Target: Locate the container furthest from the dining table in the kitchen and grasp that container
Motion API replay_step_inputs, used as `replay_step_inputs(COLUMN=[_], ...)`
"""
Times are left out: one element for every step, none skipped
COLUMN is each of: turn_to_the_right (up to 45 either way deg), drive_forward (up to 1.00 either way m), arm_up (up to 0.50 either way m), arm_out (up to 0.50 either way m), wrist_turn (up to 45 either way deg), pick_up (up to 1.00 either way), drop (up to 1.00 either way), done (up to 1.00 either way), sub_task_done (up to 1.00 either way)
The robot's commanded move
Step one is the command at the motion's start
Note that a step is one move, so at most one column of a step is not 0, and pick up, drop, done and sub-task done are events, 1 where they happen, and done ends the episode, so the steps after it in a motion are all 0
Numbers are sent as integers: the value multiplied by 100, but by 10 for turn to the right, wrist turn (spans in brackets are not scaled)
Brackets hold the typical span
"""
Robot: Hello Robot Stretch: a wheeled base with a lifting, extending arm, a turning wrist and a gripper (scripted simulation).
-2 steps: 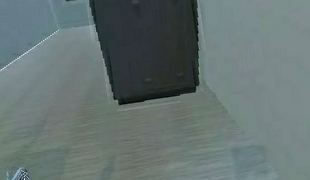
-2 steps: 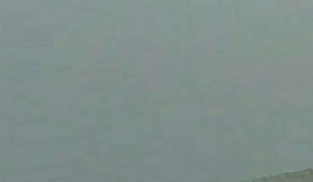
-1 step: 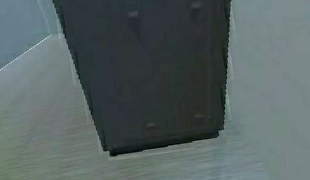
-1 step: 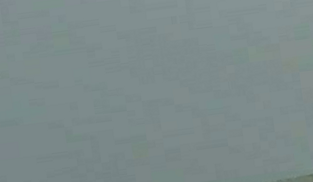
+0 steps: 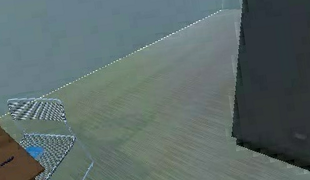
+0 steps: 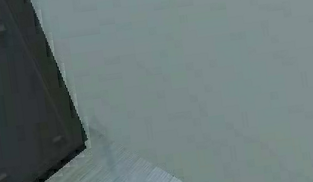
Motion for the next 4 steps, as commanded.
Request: replay_step_inputs(turn_to_the_right=[-60, 0, 0, 450], drive_forward=[0, 100, 60, 0], arm_up=[0, 0, 0, 0], arm_out=[0, 0, 0, 0], wrist_turn=[0, 0, 0, 0], pick_up=[0, 0, 0, 0], drop=[0, 0, 0, 0], done=[0, 0, 0, 0], sub_task_done=[0, 0, 0, 0])
